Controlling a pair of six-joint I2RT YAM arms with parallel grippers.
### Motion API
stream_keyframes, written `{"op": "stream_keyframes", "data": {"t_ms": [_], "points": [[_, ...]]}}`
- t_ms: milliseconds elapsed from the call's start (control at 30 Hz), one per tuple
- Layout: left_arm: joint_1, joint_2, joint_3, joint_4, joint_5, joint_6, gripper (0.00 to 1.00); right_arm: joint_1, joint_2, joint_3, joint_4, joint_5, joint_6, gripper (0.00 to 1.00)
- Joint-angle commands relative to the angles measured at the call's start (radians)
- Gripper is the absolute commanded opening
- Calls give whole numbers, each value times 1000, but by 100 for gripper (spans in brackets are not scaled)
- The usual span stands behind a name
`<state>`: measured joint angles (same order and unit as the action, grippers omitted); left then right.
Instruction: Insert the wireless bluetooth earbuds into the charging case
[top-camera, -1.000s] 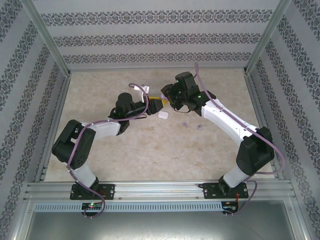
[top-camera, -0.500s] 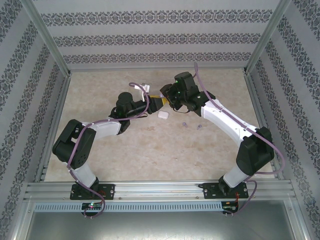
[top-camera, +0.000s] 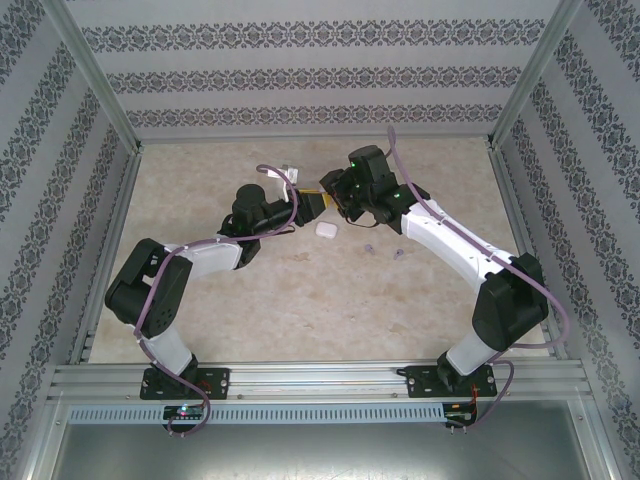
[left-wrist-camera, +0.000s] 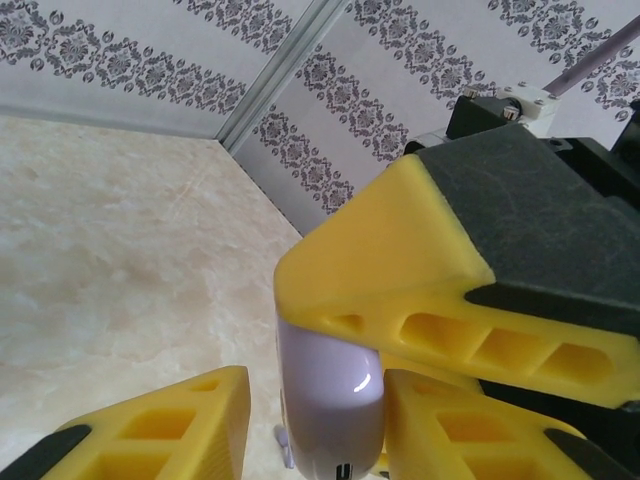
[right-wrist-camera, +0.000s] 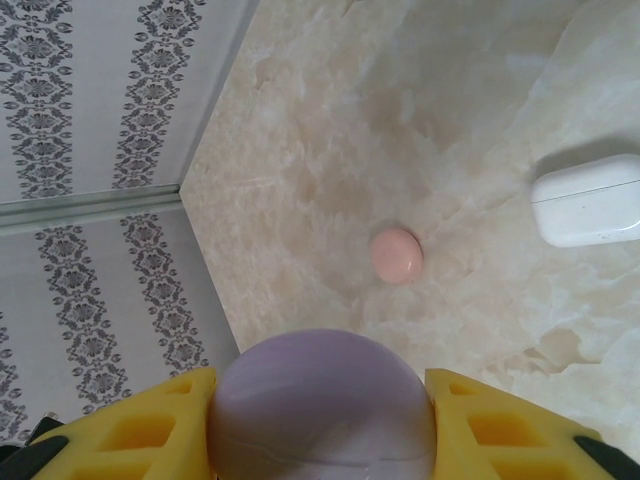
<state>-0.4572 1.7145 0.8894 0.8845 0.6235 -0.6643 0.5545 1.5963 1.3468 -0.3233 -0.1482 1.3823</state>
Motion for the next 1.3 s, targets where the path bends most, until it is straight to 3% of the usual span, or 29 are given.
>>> {"op": "stream_keyframes", "data": {"t_ms": [0, 233, 333, 467, 700, 833, 1000, 1267], "points": [[-8, 20, 29, 74, 2, -12, 35, 13, -24, -9, 28, -13, 13, 34], [-8, 22, 25, 80, 25, -18, 13, 13, -28, -14, 56, -21, 23, 37], [-8, 13, 24, 75, 30, -19, 3, 3, -40, -15, 80, -21, 13, 61], [-8, -12, 21, 45, 28, -1, 0, -22, -97, -41, 90, 3, -30, 76], [6, -66, 33, -51, 83, 46, 0, -96, -242, -173, 104, -28, -223, 76], [16, -88, 65, -146, 163, 90, 0, -166, -289, -247, 213, -210, -481, 74], [21, -113, 105, -252, 231, 138, 0, -182, -334, -274, 213, -343, -799, 73], [21, -118, 143, -320, 272, 157, 0, -186, -310, -270, 207, -426, -922, 70]]}}
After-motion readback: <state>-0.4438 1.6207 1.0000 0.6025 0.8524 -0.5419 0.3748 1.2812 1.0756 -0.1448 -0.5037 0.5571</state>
